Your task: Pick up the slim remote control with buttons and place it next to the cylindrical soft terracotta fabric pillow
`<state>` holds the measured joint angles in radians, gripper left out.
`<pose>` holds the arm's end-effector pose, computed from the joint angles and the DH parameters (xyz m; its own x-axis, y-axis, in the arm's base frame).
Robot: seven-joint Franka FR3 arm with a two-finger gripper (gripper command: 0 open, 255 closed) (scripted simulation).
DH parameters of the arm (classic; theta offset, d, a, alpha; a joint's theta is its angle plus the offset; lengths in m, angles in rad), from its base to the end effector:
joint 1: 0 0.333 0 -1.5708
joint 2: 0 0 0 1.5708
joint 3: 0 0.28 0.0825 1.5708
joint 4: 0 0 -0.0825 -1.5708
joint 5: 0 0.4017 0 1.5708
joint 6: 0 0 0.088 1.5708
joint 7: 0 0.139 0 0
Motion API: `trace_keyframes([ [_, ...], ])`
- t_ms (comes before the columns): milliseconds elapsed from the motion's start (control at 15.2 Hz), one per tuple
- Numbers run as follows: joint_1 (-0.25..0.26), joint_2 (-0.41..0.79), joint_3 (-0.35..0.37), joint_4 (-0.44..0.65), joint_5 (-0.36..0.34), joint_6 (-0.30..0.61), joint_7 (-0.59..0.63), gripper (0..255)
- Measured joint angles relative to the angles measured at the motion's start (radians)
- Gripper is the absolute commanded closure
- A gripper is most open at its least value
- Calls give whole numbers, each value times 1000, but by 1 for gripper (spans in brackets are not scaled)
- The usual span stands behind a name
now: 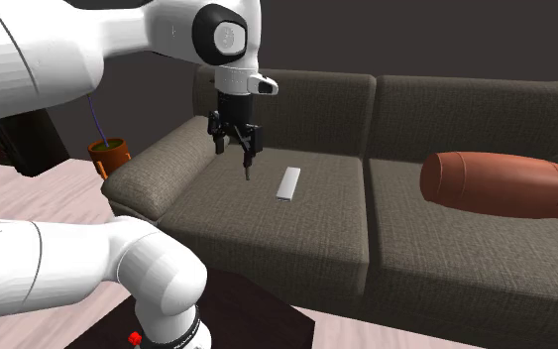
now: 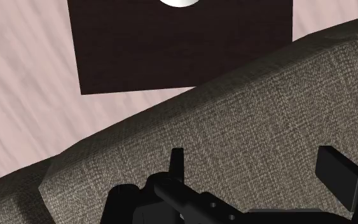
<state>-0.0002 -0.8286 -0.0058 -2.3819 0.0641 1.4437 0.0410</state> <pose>0.3219 0.0074 0.5251 0.9931 -0.0364 -0.1118 -0.0437 -0.9970 -0.0638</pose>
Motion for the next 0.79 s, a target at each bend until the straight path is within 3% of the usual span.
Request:
trace_keyframes([
  [198,3,28,2,-9,-1,41,-8,0],
  [792,22,294,3,-11,-14,342,-70,0],
])
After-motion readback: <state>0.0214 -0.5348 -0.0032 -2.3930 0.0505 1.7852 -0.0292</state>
